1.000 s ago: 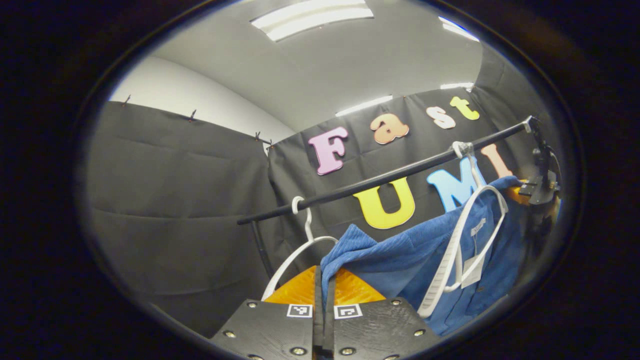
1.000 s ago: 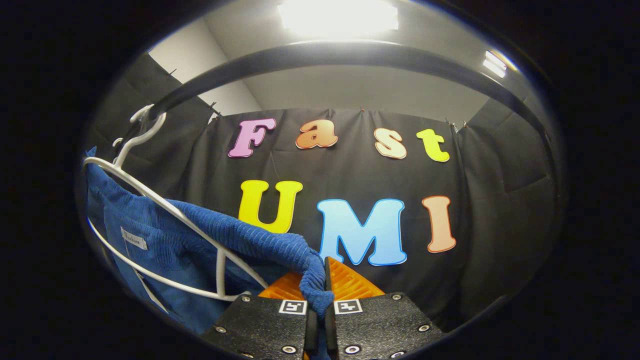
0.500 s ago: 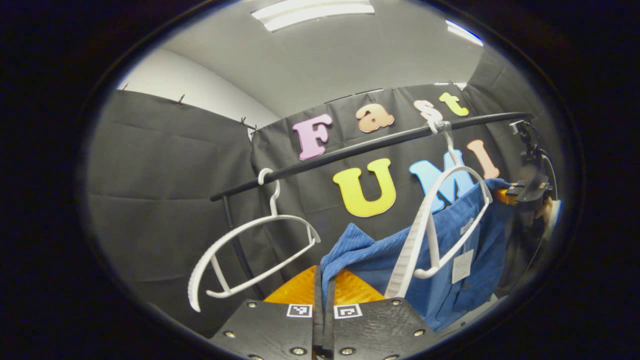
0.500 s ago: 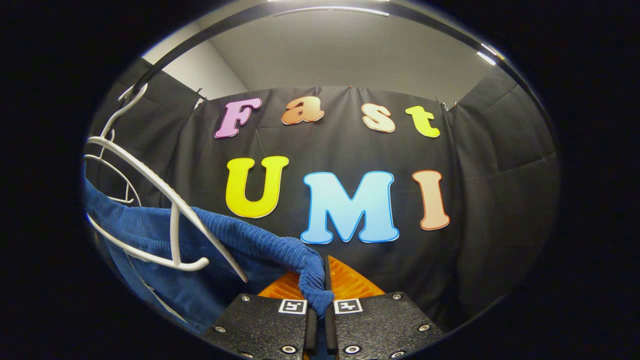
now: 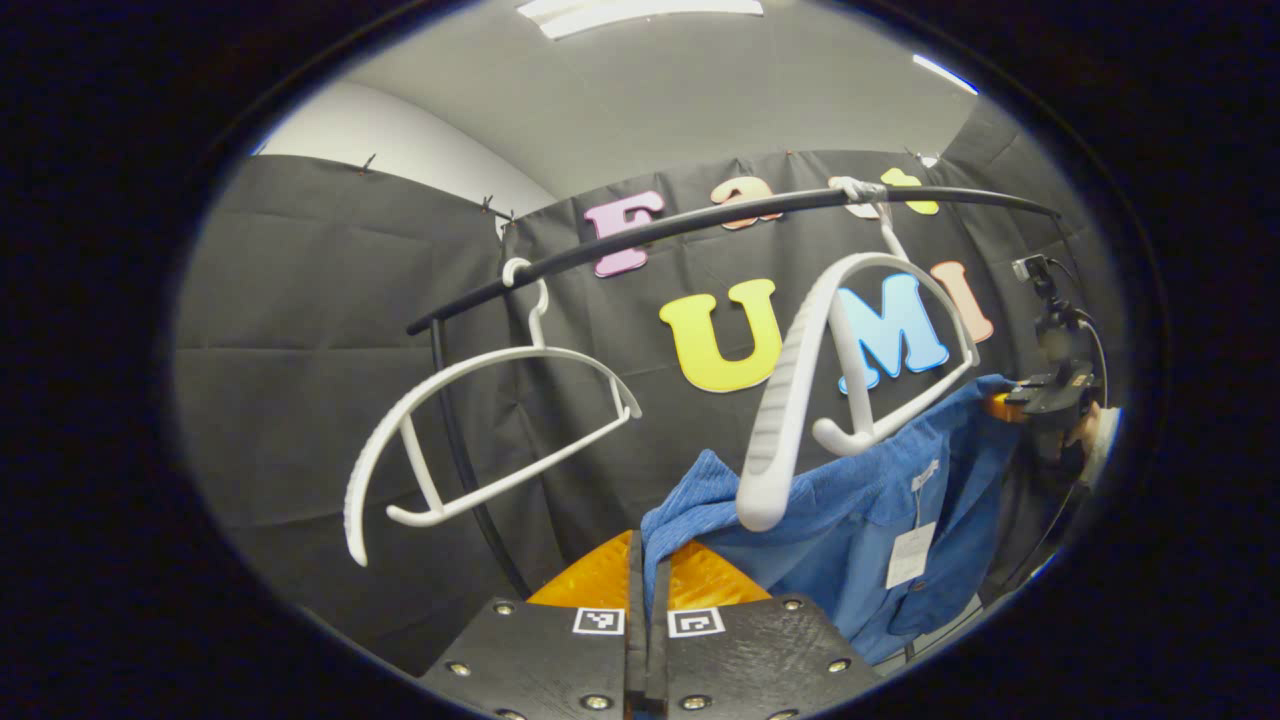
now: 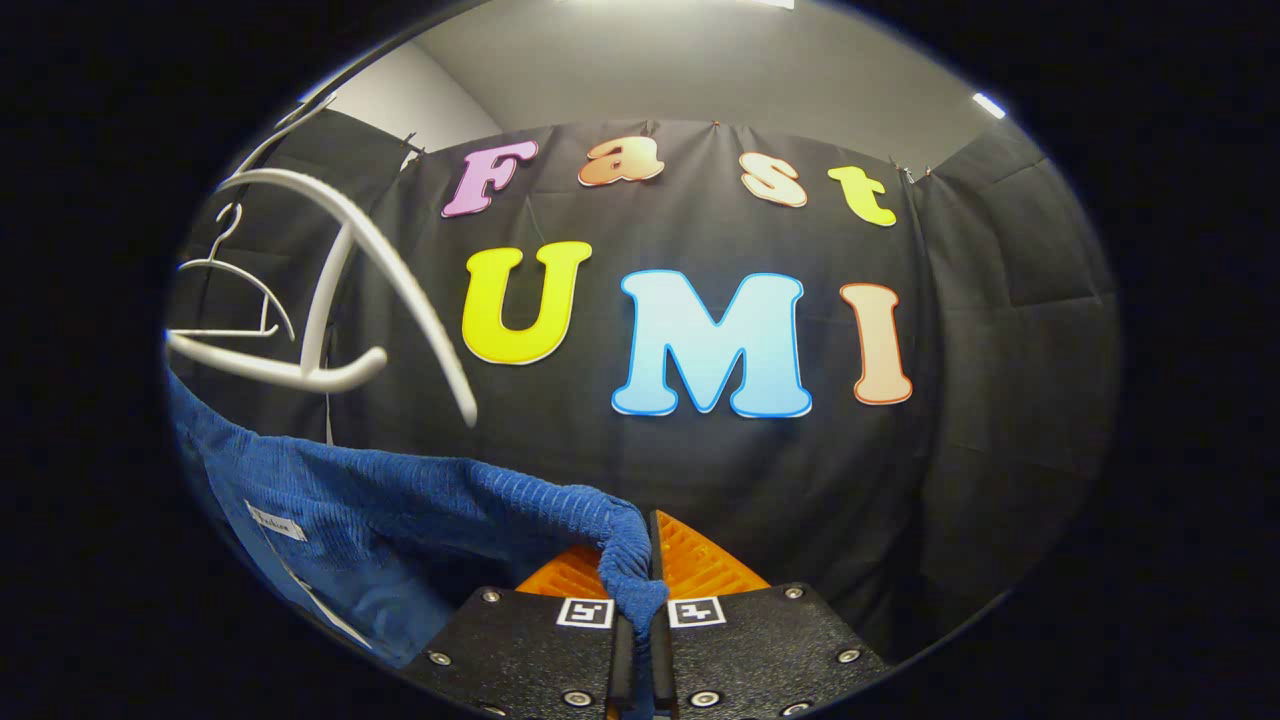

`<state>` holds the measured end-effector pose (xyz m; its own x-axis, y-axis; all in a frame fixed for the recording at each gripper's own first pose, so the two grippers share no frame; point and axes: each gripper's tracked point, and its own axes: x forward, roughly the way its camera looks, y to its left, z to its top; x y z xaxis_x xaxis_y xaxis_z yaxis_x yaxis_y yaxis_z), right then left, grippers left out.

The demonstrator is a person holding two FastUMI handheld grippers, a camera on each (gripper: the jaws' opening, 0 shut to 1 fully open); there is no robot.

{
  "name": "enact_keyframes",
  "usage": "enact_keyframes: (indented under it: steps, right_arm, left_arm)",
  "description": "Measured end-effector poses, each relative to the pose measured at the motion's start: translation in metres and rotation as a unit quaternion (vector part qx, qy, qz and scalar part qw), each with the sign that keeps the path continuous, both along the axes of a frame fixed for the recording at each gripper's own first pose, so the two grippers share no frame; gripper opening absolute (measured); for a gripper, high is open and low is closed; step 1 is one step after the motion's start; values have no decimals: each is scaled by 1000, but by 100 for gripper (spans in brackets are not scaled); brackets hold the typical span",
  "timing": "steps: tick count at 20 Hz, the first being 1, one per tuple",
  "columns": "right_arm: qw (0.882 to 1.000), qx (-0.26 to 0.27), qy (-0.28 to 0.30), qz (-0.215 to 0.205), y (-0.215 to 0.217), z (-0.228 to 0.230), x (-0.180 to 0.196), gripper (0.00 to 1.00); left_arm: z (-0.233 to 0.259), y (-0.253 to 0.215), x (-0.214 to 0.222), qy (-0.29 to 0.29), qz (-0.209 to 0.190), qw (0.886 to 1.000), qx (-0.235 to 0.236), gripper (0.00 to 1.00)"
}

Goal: Grasp the clothes on the hanger with both hands and then place them into the laundry hamper below.

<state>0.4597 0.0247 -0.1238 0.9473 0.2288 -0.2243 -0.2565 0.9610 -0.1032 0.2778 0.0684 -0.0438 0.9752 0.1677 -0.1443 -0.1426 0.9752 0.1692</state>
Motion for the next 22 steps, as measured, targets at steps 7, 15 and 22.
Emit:
enact_keyframes:
  steps: [7,15,22]
  right_arm:
    - [999,-13,30,14,-3,-26,-47,6]
    - [1000,-5,10,22,9,26,-133,6]
    - [999,21,-18,23,23,83,-212,6]
  left_arm:
    - [-28,-13,-38,17,11,1000,-16,1]
    - [-1,-26,-89,-7,-30,999,-45,1]
    - [52,-42,-129,-52,-82,994,-59,5]
